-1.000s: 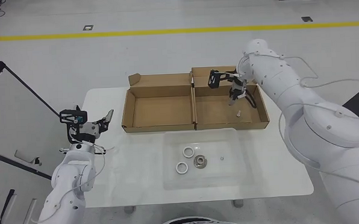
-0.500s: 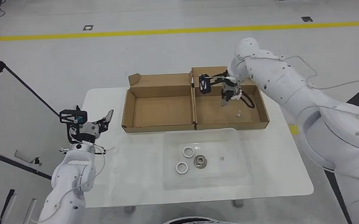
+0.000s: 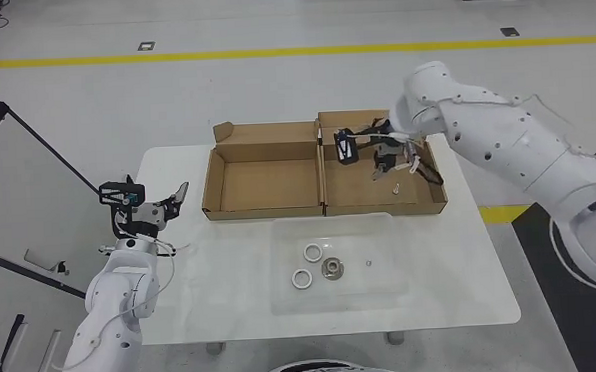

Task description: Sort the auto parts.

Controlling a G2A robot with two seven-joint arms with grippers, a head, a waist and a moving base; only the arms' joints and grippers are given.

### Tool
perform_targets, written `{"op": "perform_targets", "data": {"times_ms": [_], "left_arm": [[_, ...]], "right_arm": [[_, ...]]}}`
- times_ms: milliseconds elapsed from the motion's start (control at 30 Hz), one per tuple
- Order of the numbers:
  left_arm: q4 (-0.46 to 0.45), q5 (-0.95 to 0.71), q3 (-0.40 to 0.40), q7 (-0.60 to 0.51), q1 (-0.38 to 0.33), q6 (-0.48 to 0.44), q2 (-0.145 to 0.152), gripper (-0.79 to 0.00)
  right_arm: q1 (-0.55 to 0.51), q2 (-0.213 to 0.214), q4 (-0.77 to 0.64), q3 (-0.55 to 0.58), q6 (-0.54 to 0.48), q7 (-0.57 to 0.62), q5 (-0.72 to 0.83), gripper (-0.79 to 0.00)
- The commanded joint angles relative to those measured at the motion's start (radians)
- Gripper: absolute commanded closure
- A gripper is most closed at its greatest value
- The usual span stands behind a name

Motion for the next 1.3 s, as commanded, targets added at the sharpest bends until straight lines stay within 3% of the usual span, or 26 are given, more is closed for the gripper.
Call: {"op": "perform_targets", "data": {"times_ms": [0,233,467,800,1067,1267], "left_arm": [[0.0,0.0,0.0,0.0,0.0,0.0,0.0,-0.785],[0.0,0.0,0.0,0.0,0.0,0.0,0.0,-0.785],[0.0,0.0,0.0,0.0,0.0,0.0,0.0,-0.785],[0.0,0.0,0.0,0.0,0.0,0.0,0.0,-0.785],[0.0,0.0,0.0,0.0,0.0,0.0,0.0,-0.785],[0.0,0.0,0.0,0.0,0.0,0.0,0.0,-0.785]], "right_arm": [[-0.002,0.04,-0.1,0.0,0.062,0.062,0.051,-0.785],[0.011,0.149,-0.364,0.0,0.244,0.244,0.22,-0.785],[0.022,0.196,-0.513,0.0,0.368,0.368,0.33,-0.785],[-0.004,0.184,-0.57,0.0,0.474,0.474,0.415,-0.785],[-0.029,0.146,-0.558,0.0,0.499,0.499,0.453,-0.785],[-0.029,0.146,-0.558,0.0,0.499,0.499,0.453,-0.785]]}}
